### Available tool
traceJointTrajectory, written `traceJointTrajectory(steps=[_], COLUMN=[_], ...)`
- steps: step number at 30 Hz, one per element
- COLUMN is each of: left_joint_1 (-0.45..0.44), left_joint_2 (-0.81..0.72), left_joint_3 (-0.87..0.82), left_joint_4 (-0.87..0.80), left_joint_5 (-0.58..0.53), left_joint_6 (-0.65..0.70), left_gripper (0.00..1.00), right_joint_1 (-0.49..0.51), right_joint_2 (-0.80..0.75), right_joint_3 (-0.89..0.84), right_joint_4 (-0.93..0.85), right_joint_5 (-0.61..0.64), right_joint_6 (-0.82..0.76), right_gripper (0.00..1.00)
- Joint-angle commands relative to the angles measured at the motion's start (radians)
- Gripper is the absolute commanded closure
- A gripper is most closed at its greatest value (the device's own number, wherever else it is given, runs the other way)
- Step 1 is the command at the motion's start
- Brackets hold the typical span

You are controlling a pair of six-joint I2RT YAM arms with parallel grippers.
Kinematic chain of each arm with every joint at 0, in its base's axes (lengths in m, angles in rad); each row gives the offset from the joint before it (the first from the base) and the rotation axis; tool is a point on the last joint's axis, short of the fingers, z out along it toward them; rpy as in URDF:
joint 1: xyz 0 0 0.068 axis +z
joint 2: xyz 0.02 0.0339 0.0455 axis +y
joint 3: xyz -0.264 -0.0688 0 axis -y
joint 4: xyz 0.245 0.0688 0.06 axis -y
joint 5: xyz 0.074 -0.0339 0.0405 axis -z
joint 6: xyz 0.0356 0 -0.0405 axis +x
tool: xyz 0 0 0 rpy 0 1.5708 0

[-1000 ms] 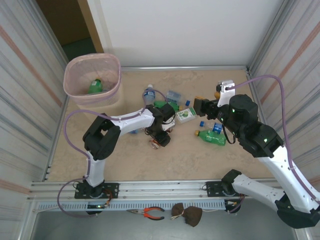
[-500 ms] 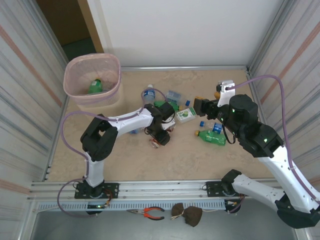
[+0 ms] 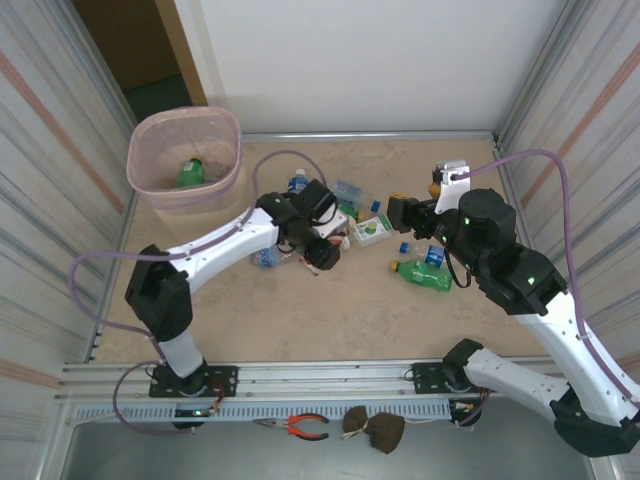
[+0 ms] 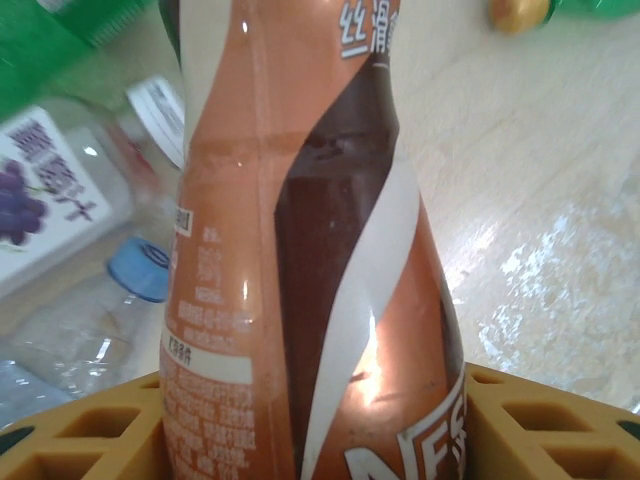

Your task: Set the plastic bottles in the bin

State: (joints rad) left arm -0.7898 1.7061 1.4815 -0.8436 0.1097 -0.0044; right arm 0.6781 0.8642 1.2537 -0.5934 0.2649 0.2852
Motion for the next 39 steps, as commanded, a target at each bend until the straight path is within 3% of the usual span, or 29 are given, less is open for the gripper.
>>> traceJointTrajectory(steps=[1, 21, 33, 39], left_joint_1=[0.037, 0.393, 0.667, 0.763], left_joint_2=[-0.078, -0.291, -0.273, -0.205], left_joint_3=[0.052, 0.285, 0.374, 0.413], left_joint_4=[-0.027, -0.031, -0.052, -0.094], left_joint_5=[0.023, 0.135, 0.226, 0.221], left_joint_6=[0.006, 0.047, 0.07, 0.114], left_gripper=[0.42, 0.44, 0.44, 0.44], right_joint_1=[-0.011, -0.012, -0.013, -0.014], right_joint_2=[-0.004, 0.012, 0.032, 0.046], right_joint_3=[0.019, 0.017, 0.024, 0.026], right_joint_4=[0.004, 0.024, 0.033, 0.036], right_joint_5=[0.003, -0.015, -0.03, -0.04], right_joint_6=[0.019, 0.018, 0.016, 0.017], right_gripper=[0.18, 0.18, 0.18, 0.18])
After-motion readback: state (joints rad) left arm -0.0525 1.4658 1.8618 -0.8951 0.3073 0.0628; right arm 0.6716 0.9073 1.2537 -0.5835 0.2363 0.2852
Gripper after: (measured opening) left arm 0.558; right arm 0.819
